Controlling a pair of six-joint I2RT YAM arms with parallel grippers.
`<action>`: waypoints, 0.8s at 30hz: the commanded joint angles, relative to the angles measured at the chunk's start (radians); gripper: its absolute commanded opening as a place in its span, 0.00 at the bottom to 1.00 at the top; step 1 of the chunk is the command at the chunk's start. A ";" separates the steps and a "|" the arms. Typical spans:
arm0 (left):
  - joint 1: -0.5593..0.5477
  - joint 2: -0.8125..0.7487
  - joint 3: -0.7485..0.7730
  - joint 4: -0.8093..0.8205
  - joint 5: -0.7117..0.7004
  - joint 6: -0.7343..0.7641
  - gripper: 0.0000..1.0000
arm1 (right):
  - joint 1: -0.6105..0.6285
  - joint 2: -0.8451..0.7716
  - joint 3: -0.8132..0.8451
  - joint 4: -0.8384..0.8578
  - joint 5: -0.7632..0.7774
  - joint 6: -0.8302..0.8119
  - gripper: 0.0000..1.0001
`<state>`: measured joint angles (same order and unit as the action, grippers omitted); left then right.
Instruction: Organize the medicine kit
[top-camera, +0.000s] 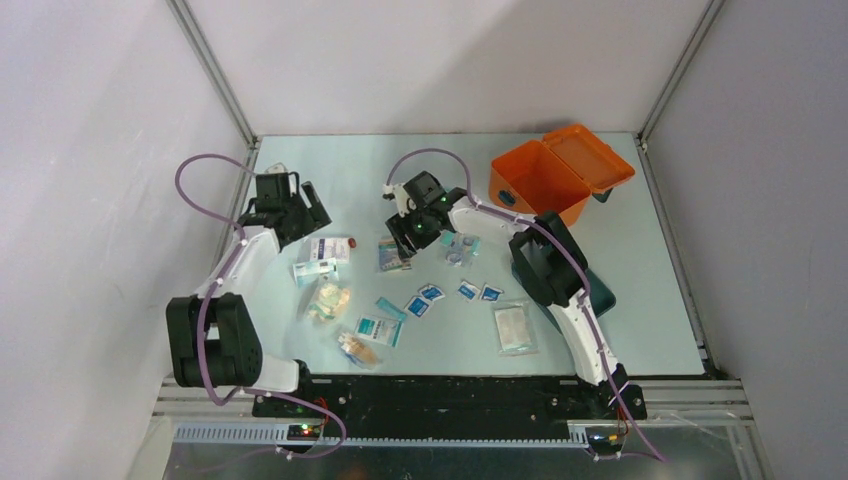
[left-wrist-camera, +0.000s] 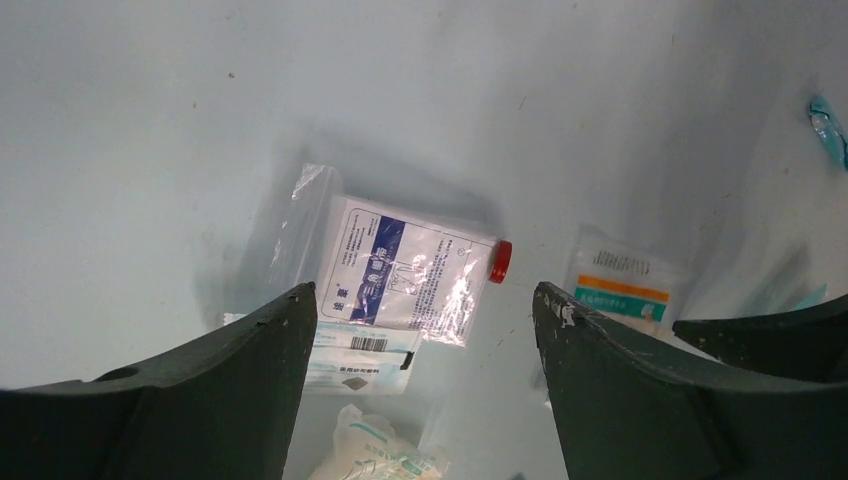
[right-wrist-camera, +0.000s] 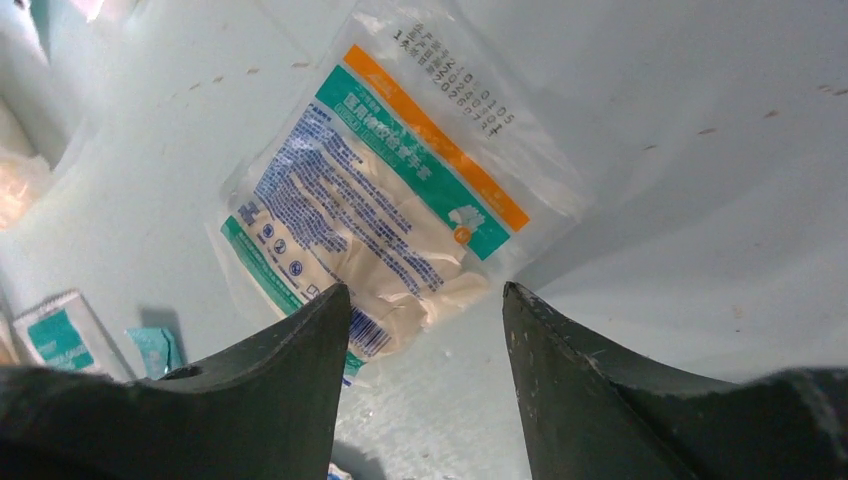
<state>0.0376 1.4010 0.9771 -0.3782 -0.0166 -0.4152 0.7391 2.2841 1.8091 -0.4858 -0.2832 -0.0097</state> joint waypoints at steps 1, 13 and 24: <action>-0.021 -0.005 0.036 0.025 -0.005 -0.010 0.85 | 0.001 -0.061 -0.021 -0.079 -0.061 -0.030 0.63; -0.063 -0.049 -0.012 0.031 -0.025 -0.012 0.85 | 0.045 -0.115 -0.068 -0.108 -0.129 -0.064 0.71; -0.064 -0.092 -0.021 0.035 -0.040 0.010 0.86 | 0.048 -0.052 -0.050 -0.047 0.003 -0.022 0.45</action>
<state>-0.0250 1.3556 0.9668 -0.3752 -0.0330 -0.4171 0.7818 2.2196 1.7298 -0.5686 -0.3393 -0.0410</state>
